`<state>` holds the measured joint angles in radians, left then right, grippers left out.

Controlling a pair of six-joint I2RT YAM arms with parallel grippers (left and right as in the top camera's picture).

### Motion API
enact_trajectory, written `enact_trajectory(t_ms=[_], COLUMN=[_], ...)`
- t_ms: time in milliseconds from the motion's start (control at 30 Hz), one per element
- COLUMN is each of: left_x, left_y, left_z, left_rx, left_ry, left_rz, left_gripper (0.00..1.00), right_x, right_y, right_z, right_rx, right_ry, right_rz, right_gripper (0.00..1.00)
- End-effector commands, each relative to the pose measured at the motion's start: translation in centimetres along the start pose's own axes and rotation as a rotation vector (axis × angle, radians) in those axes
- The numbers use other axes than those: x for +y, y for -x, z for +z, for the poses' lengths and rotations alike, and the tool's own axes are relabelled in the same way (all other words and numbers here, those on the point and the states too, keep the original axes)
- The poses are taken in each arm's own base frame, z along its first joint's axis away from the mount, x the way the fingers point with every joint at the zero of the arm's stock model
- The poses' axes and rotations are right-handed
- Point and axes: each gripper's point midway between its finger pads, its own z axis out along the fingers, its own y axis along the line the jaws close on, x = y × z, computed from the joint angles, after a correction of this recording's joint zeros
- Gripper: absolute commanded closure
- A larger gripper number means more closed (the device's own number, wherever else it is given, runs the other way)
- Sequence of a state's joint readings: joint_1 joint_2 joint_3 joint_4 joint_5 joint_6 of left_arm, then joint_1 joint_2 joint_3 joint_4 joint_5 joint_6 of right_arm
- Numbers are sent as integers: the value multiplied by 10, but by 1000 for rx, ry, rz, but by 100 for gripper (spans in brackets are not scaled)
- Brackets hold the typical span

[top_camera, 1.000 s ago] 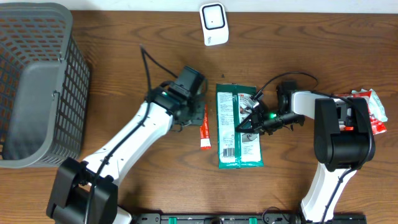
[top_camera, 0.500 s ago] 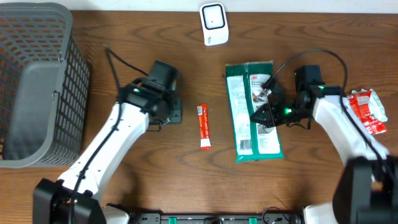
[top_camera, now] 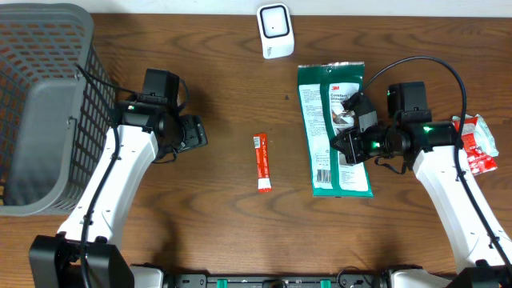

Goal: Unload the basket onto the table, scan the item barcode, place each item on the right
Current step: 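Retract the left arm and lift the gloves pack with right gripper, then hold the gloves pack under the white scanner with right gripper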

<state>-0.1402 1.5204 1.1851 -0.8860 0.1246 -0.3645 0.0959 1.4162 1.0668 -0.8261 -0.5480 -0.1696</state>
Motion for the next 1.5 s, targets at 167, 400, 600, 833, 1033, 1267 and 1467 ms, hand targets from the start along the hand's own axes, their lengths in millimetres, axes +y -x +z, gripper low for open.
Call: enact_trajectory(t_ms=[167, 400, 600, 833, 1033, 1267, 1467], left_x=[1, 1, 1, 1, 1, 1, 1], left_y=[0, 0, 0, 0, 0, 0, 0], left_z=[-2, -2, -2, -2, -2, -2, -2], left_rx=[-7, -7, -7, -7, -7, -7, -7], left_ry=[3, 3, 3, 3, 3, 3, 3], left_rz=[3, 3, 3, 3, 3, 3, 3], left_gripper=[15, 15, 15, 14, 14, 14, 14], right_x=[8, 35, 65, 93, 95, 110, 104], right_y=[24, 61, 66, 63, 66, 121, 162], right_z=[-16, -56, -71, -57, -68, -121, -96], right_rx=[-62, -84, -44, -26, -16, -13, 26], right_ry=[-8, -134, -240, -296, -354, -463, -537], right_rz=[-80, -188, -300, -428, -428, -426, -536], right_gripper=[99, 99, 99, 99, 99, 99, 99])
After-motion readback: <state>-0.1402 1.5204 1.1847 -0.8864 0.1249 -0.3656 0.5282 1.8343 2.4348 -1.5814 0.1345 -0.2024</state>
